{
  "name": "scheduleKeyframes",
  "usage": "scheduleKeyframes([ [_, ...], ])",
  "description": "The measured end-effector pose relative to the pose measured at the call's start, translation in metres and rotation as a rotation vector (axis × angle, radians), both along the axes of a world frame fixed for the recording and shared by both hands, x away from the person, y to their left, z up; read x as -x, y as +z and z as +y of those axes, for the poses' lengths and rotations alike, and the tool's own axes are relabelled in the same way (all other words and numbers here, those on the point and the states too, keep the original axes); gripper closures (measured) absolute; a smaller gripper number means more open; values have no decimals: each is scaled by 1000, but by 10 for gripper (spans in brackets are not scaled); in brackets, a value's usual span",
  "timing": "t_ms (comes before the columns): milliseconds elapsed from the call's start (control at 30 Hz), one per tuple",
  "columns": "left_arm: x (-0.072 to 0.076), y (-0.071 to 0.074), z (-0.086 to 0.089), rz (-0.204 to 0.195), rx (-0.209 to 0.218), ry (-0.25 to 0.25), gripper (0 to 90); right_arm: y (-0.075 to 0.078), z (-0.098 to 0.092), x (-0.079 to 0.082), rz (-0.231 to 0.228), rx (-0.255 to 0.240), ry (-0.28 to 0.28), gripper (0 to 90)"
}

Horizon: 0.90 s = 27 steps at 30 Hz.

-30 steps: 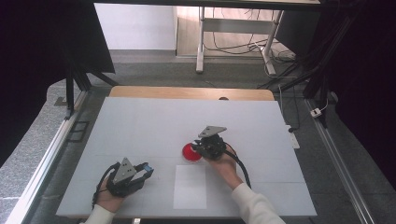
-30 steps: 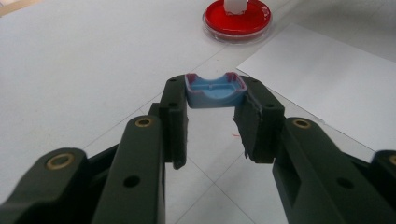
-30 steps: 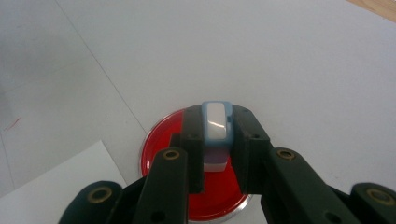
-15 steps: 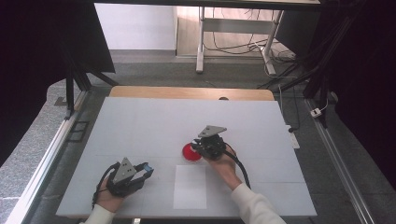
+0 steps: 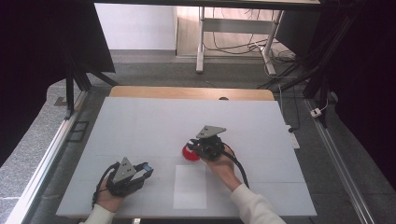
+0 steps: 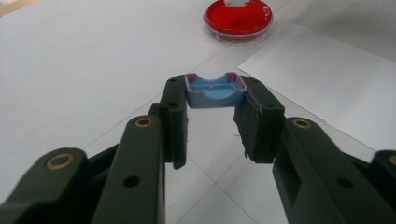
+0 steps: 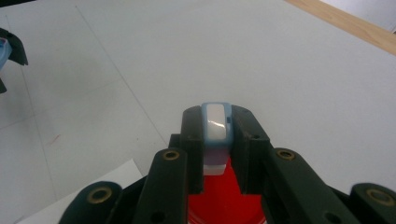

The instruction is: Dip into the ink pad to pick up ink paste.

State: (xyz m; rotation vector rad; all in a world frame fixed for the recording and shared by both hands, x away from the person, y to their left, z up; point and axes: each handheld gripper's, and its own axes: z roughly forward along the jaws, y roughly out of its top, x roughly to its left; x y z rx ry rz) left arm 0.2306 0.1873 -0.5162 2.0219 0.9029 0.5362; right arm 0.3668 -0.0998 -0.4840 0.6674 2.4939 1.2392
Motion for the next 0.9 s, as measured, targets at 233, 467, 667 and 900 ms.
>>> scheduleKeyframes([
  [233, 0, 0, 0, 1, -2, -1, 644, -5, 4, 0, 1, 42, 11, 755],
  [467, 0, 0, 0, 1, -1, -3, 644, -10, 5, -2, 10, 67, 4, 755],
  [667, 0, -1, 0, 1, -2, -2, 644, -11, 6, -1, -4, 77, 2, 755],
  [900, 0, -1, 0, 2, -5, -3, 644, -12, 7, 0, -7, 82, 0, 755],
])
